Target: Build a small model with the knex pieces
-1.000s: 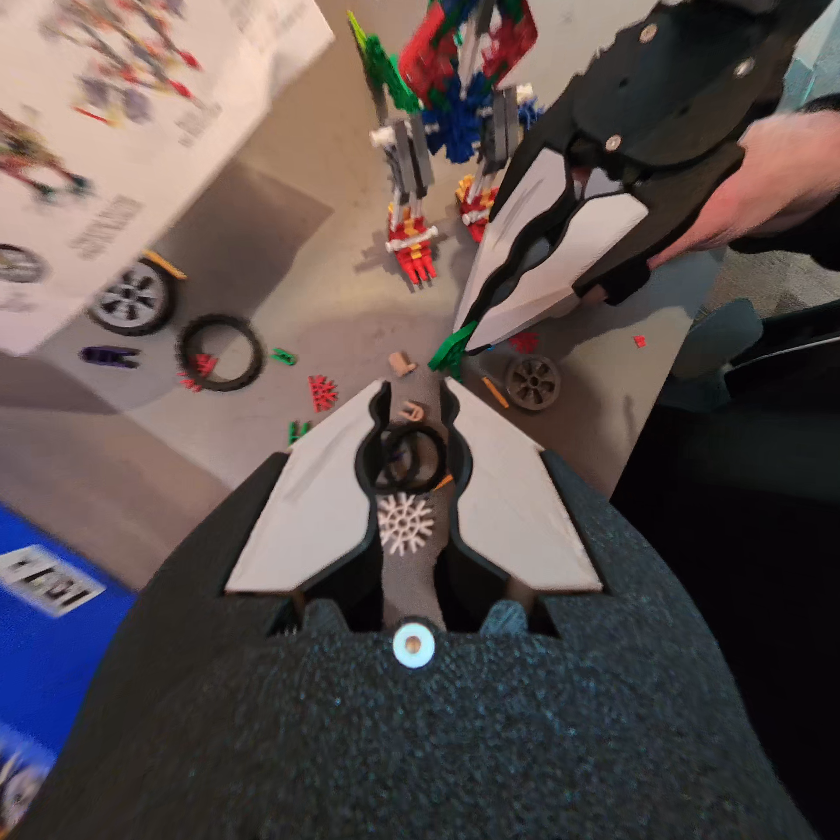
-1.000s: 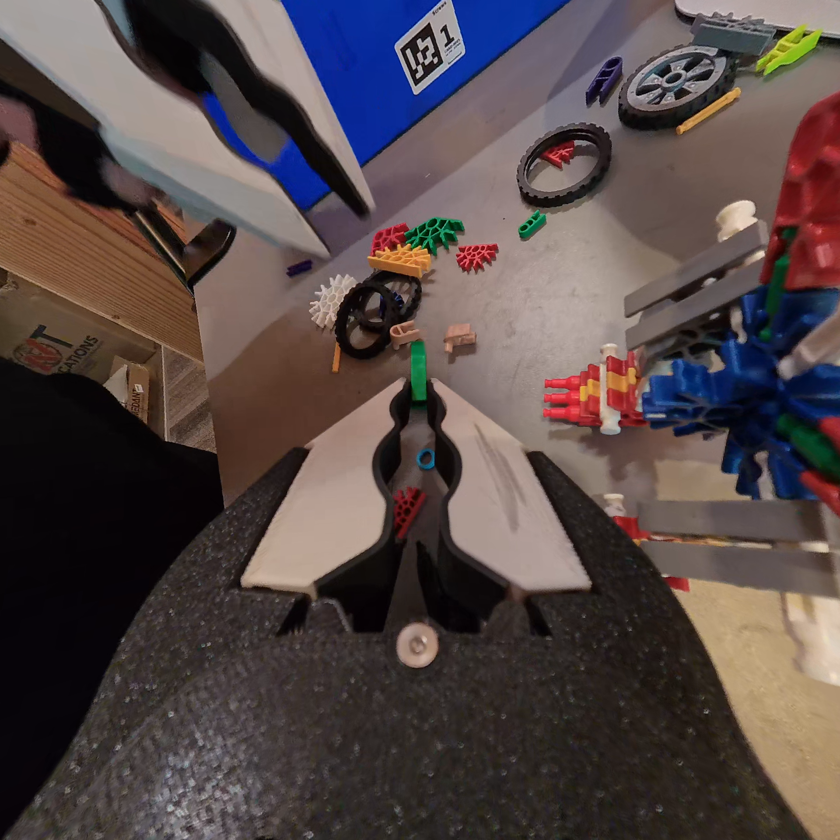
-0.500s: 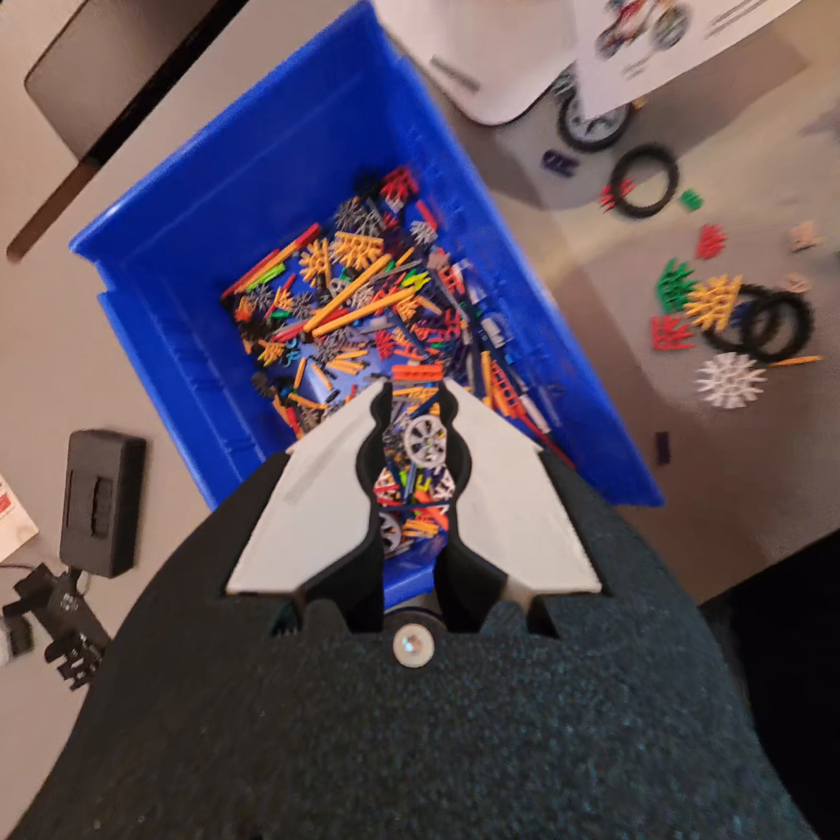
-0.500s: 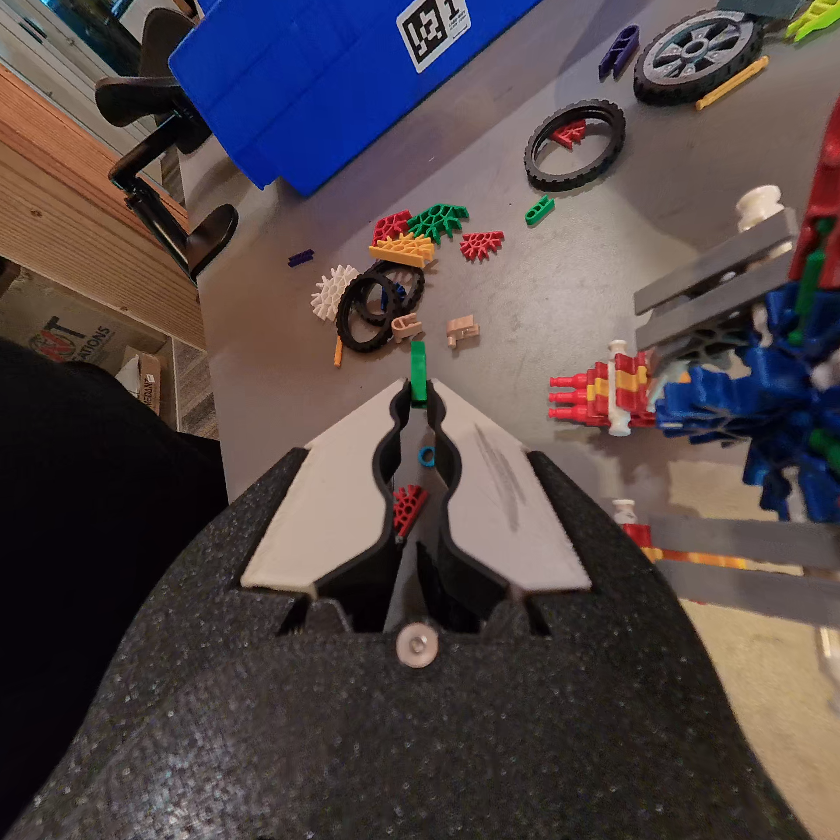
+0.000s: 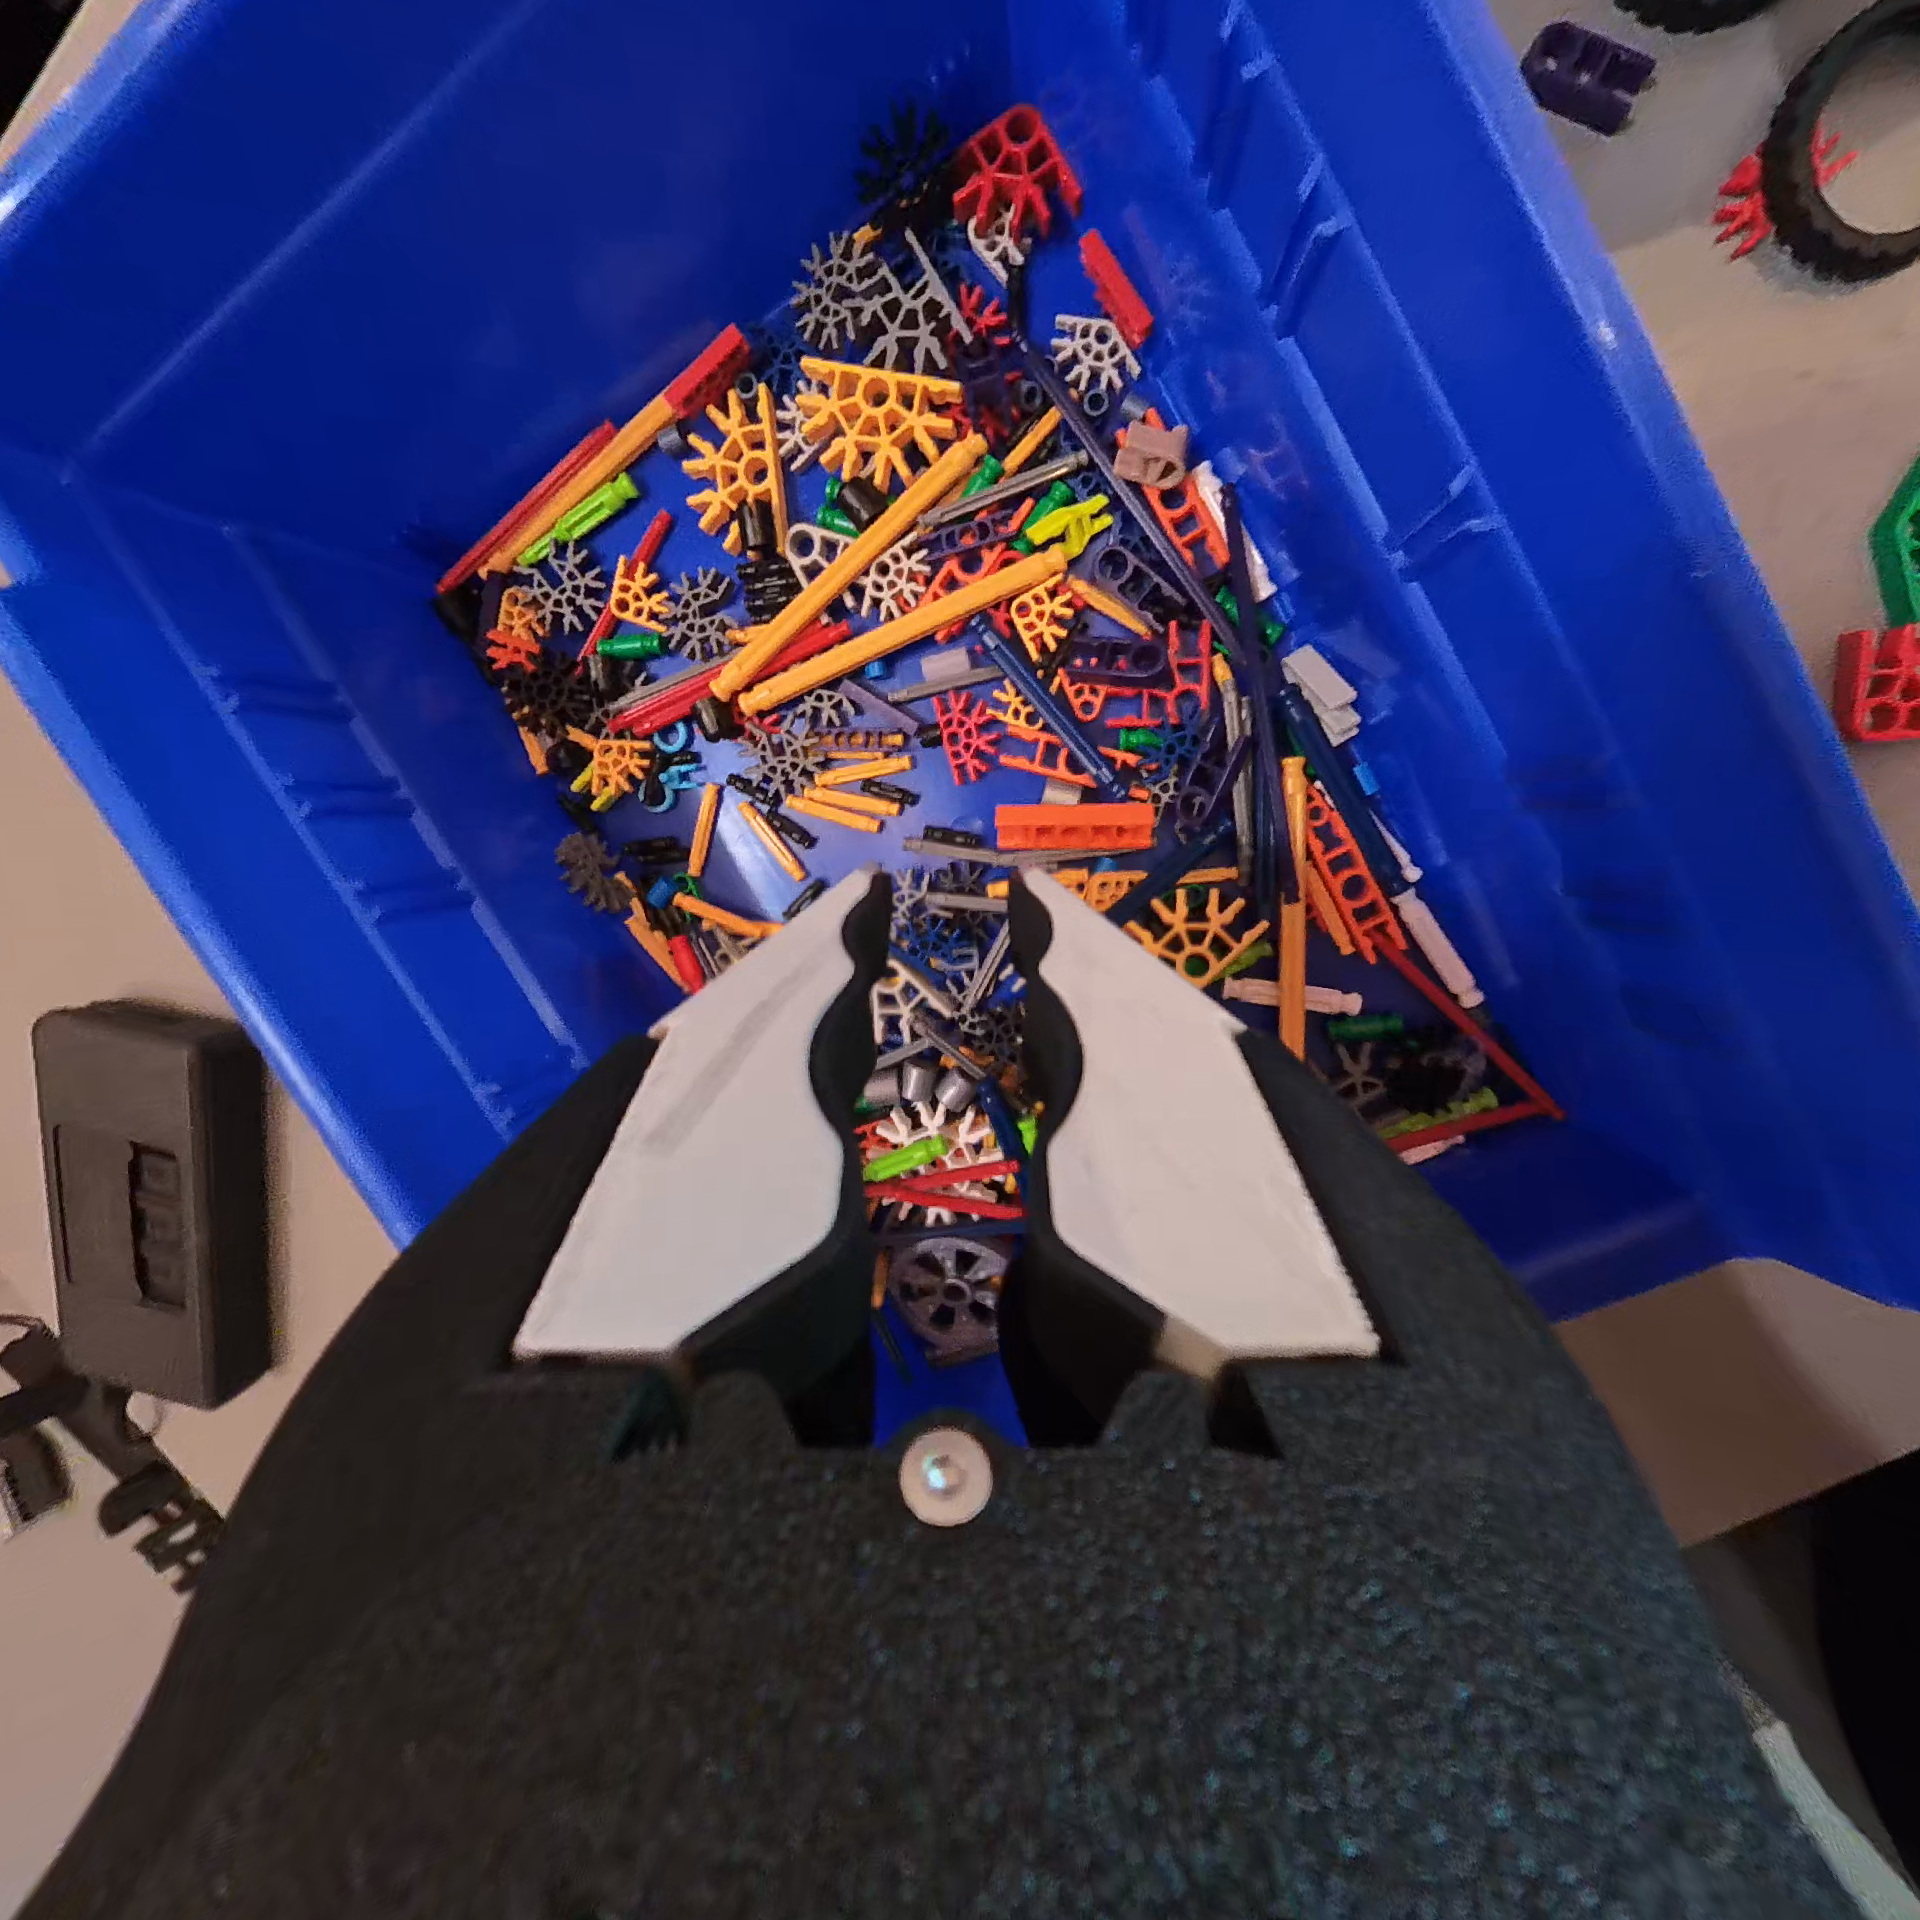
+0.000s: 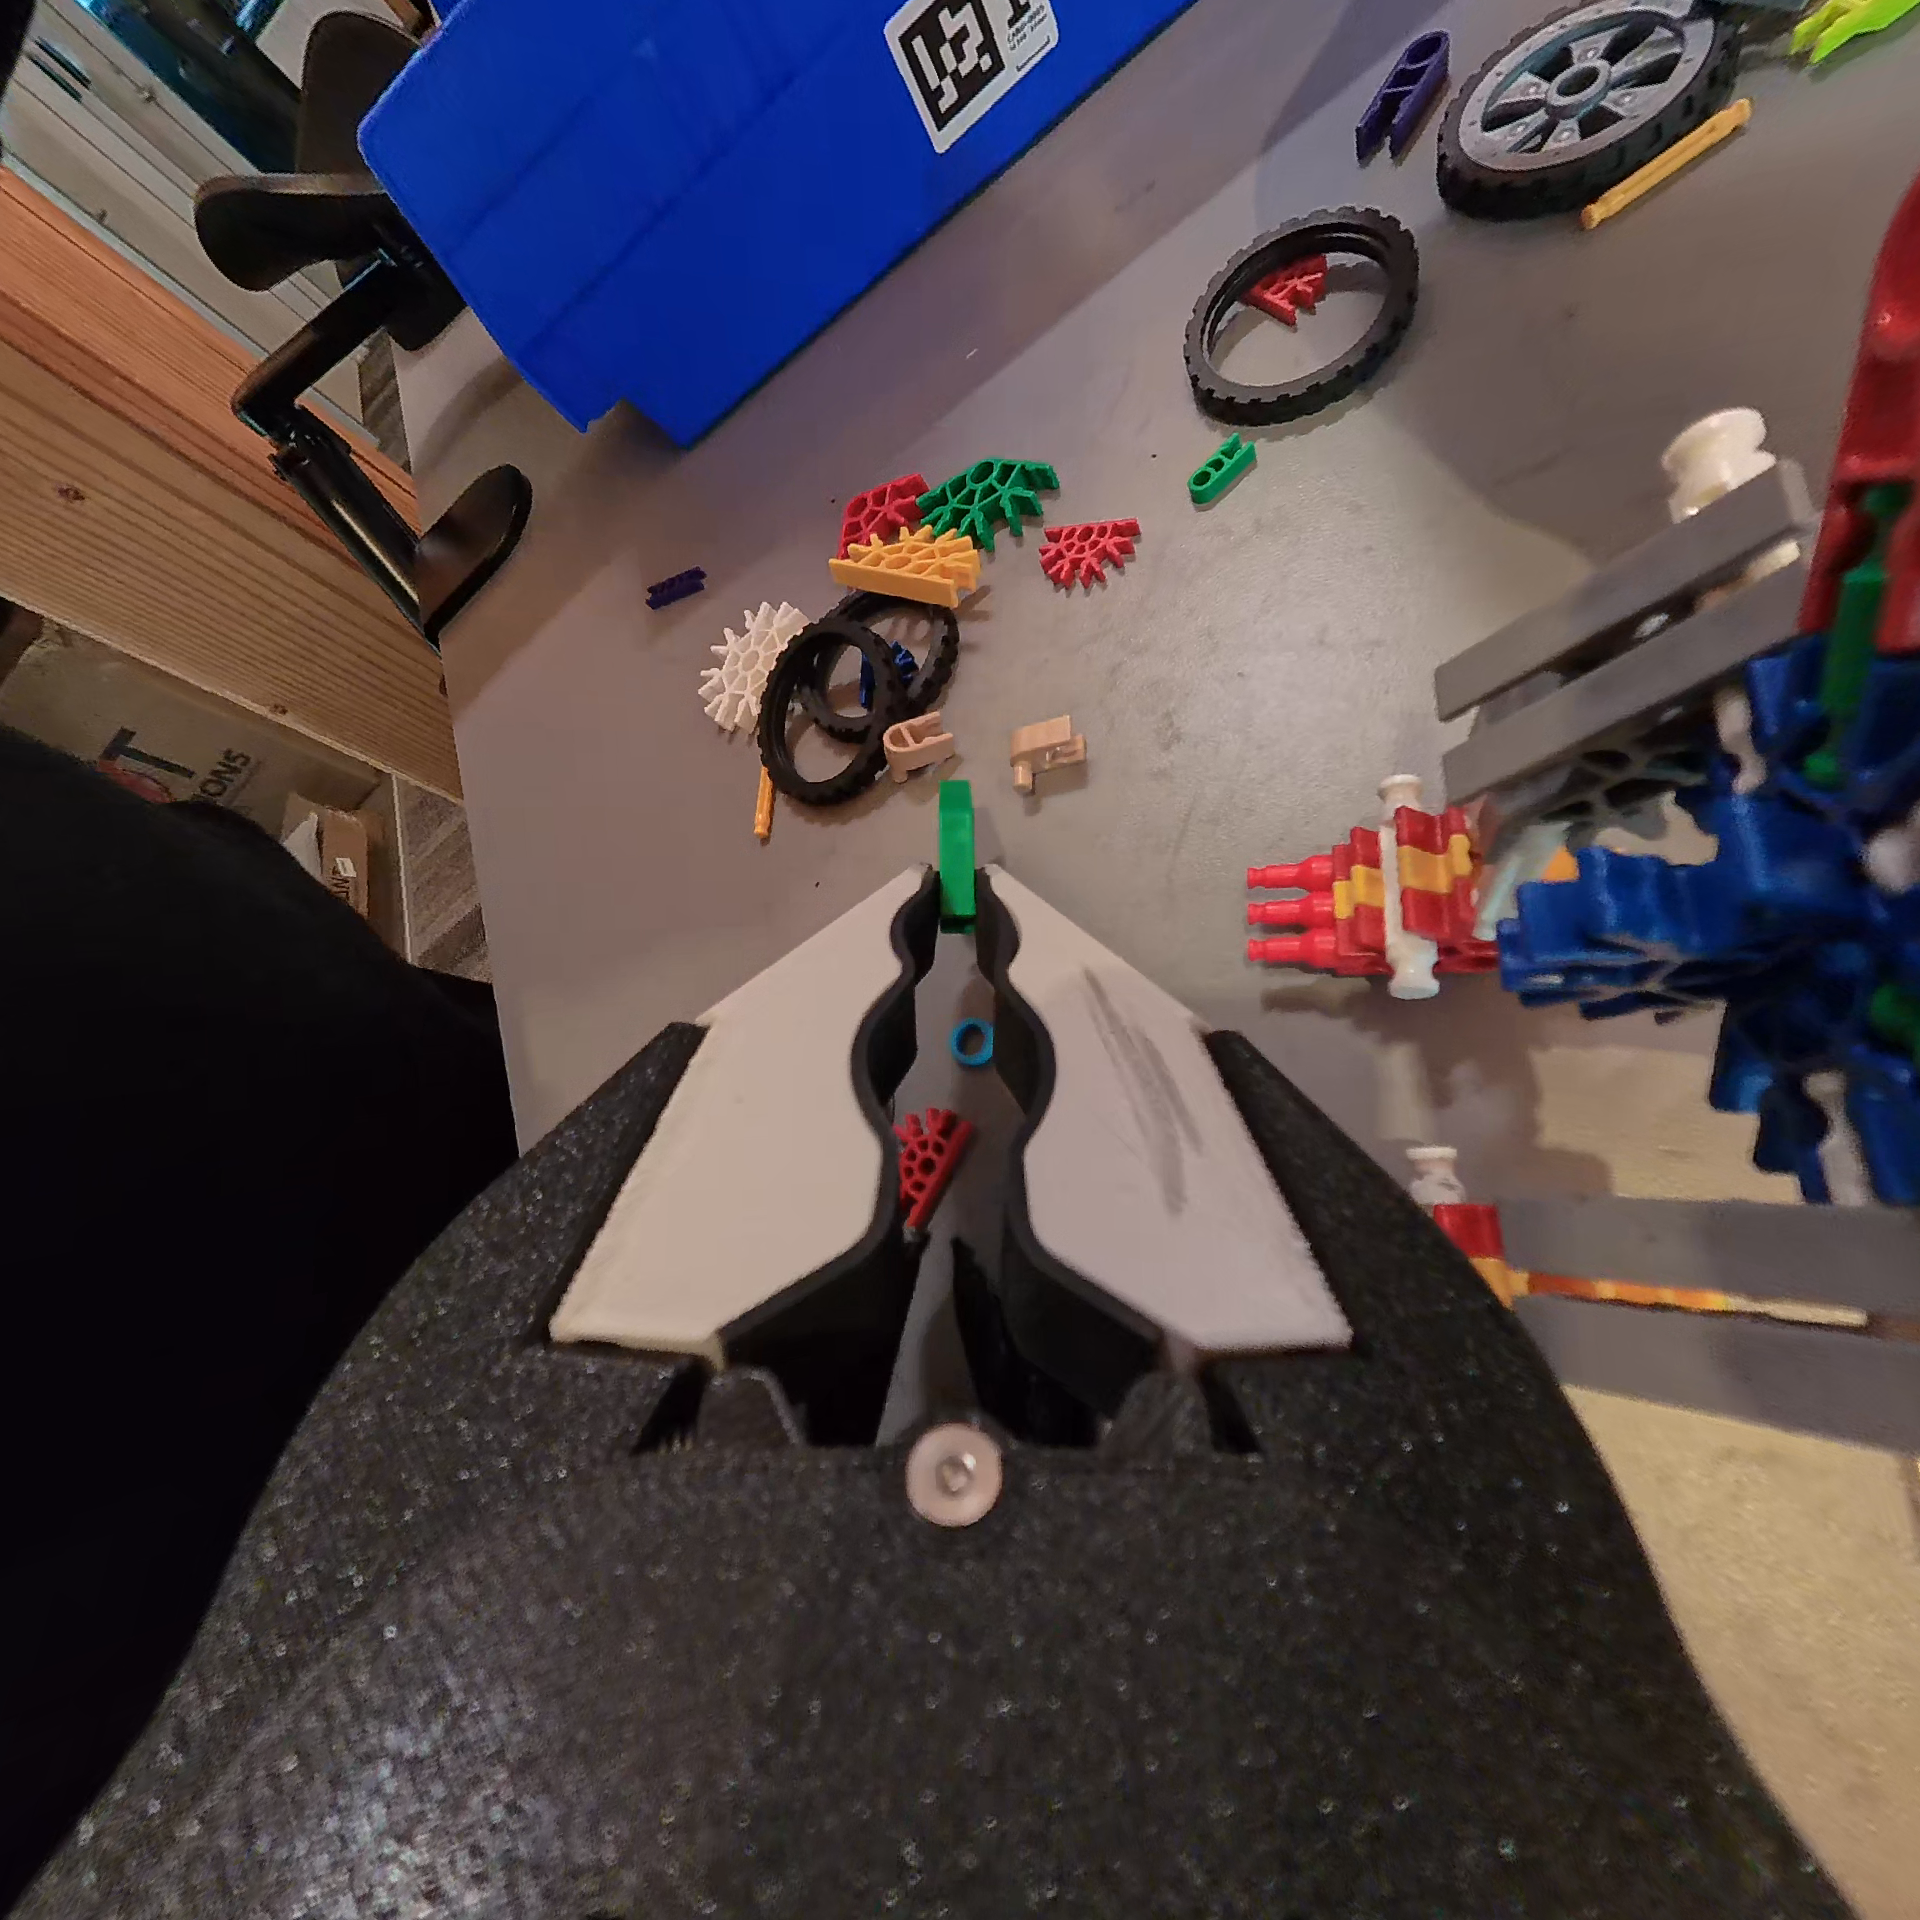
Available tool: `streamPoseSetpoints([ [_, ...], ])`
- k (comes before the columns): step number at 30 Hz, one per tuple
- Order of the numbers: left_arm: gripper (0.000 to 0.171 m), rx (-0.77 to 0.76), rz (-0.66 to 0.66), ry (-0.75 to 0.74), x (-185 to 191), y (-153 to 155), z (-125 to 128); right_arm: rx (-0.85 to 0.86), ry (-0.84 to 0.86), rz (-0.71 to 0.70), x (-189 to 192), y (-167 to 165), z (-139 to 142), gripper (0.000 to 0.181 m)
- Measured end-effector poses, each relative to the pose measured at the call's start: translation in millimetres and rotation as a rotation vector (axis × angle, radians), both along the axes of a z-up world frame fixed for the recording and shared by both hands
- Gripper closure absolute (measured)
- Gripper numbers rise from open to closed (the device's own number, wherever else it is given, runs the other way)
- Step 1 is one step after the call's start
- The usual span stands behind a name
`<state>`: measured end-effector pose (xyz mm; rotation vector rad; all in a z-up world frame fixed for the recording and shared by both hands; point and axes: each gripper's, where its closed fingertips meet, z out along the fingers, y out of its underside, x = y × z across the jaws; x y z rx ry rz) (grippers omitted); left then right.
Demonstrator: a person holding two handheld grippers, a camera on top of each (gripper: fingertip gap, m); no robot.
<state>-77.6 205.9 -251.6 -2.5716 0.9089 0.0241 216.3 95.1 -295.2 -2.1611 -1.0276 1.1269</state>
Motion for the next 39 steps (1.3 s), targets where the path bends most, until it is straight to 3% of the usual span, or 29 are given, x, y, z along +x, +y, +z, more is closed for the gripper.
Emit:
streamPoseSetpoints([
  [9,0.147,-0.051,-0.135,-0.072,33.2,5.2,-15.5,-0.005,0.005,0.005,-0.5,-0.4,0.2,0.175],
  [17,0.132,-0.096,-0.198,-0.085,40.2,6.2,-25.6,-0.013,0.002,0.006,-0.9,-0.3,-0.8,0.175],
  [27,0.128,-0.193,-0.304,-0.087,38.7,-21.2,-30.2,-0.015,-0.003,0.002,-0.8,0.2,-1.7,0.175],
  [39,0.139,-0.209,-0.422,-0.117,52.6,-38.1,-37.2,-0.009,-0.006,-0.003,-0.7,0.9,-1.7,0.176],
])
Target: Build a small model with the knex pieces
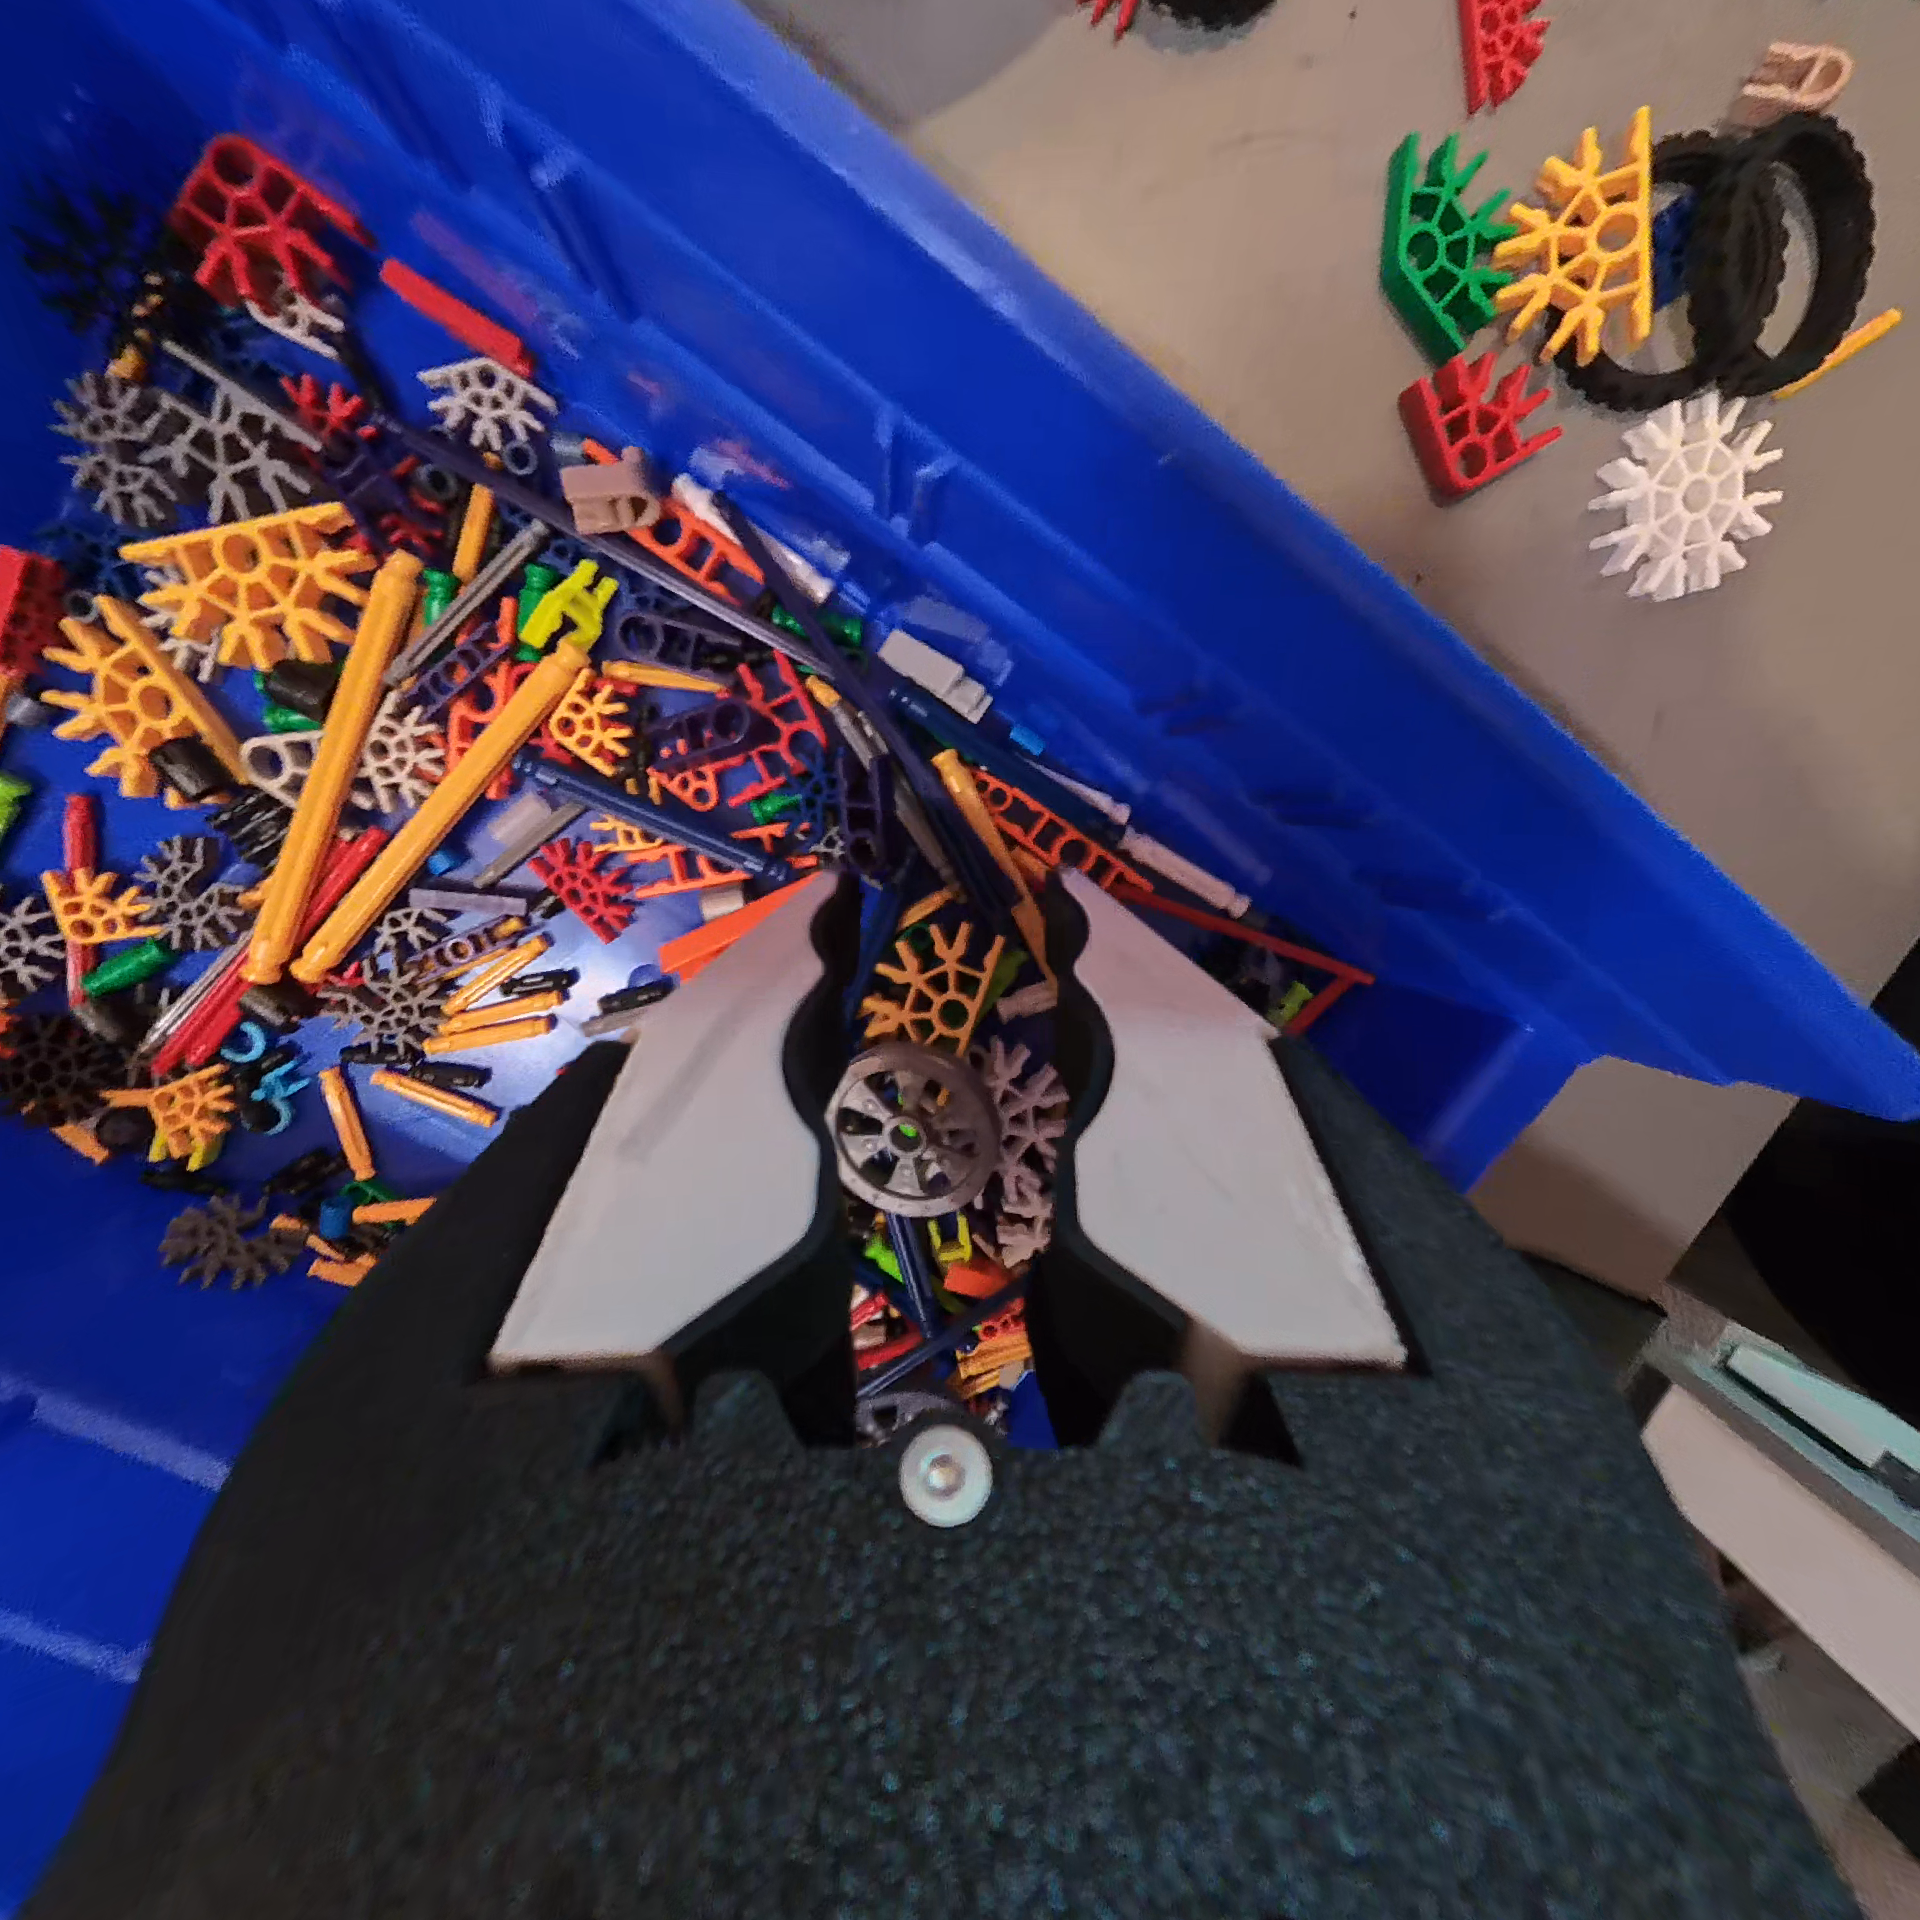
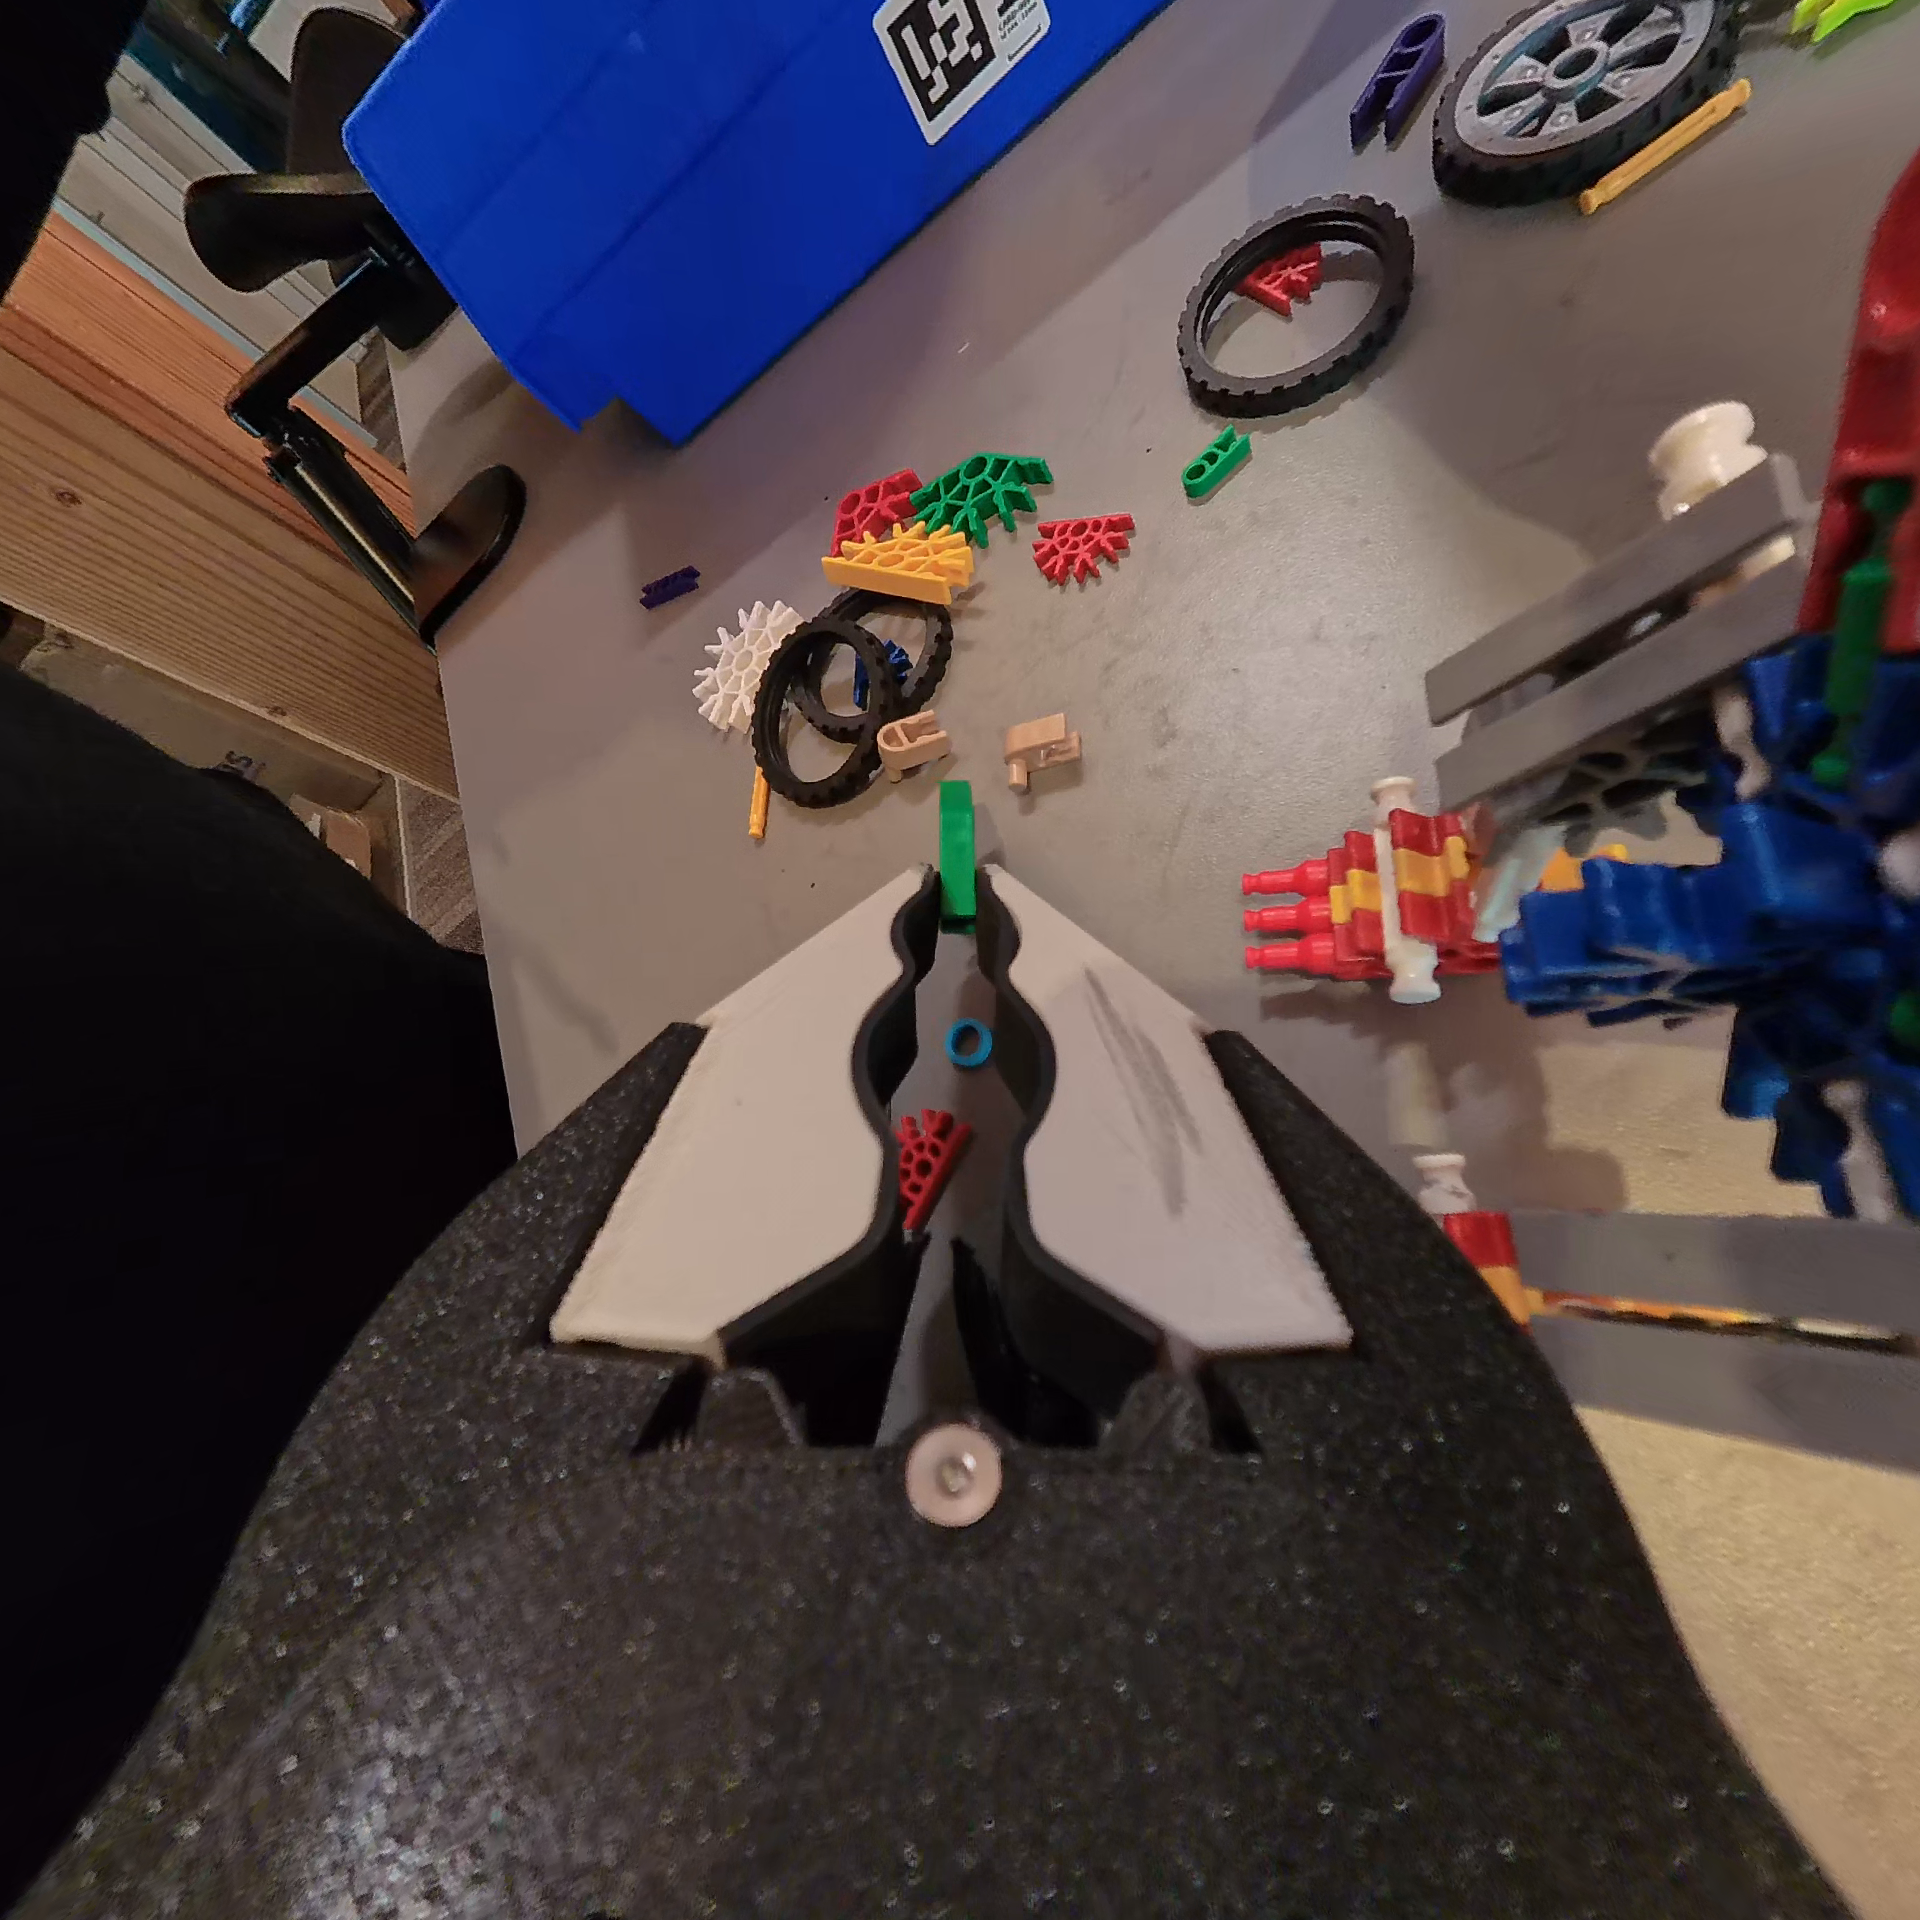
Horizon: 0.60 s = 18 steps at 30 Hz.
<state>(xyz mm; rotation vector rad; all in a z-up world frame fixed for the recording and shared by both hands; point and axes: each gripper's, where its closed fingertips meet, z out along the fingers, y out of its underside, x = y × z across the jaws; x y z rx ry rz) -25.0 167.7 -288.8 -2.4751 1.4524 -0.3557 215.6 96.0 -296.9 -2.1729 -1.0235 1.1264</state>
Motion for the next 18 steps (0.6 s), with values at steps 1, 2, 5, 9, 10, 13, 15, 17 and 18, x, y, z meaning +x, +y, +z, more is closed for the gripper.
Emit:
streamPoseSetpoints([
  [1,0.139,-0.004,-0.015,0.012,-0.5,-2.4,-1.3,0.001,0.0,0.0,0.1,0.0,0.1,0.176],
  [2,0.139,-0.009,-0.027,0.016,-0.9,-5.1,-0.3,0.002,0.001,-0.001,0.1,0.1,0.3,0.176],
  [5,0.152,-0.044,-0.064,-0.016,0.4,-19.4,8.9,0.006,0.002,-0.003,0.3,0.2,0.6,0.176],
  [9,0.16,-0.109,-0.143,-0.006,-1.2,-42.6,5.4,0.005,0.004,0.0,0.1,-0.1,0.9,0.175],
  [10,0.162,-0.132,-0.167,-0.011,0.4,-49.5,3.9,0.005,0.004,0.0,0.1,-0.2,1.0,0.175],
  [13,0.163,-0.132,-0.193,-0.001,2.3,-55.5,-0.8,0.004,0.005,0.001,0.1,-0.3,0.9,0.175],
  [15,0.165,-0.121,-0.199,0.002,2.6,-55.3,-4.2,0.004,0.005,0.001,0.1,-0.3,0.9,0.175],
  [17,0.167,-0.111,-0.202,0.017,1.5,-53.7,-8.4,0.004,0.006,0.001,0.1,-0.4,1.1,0.175],
  [18,0.168,-0.106,-0.208,0.027,0.9,-53.1,-10.3,0.004,0.006,0.002,0.0,-0.4,1.1,0.175],
])
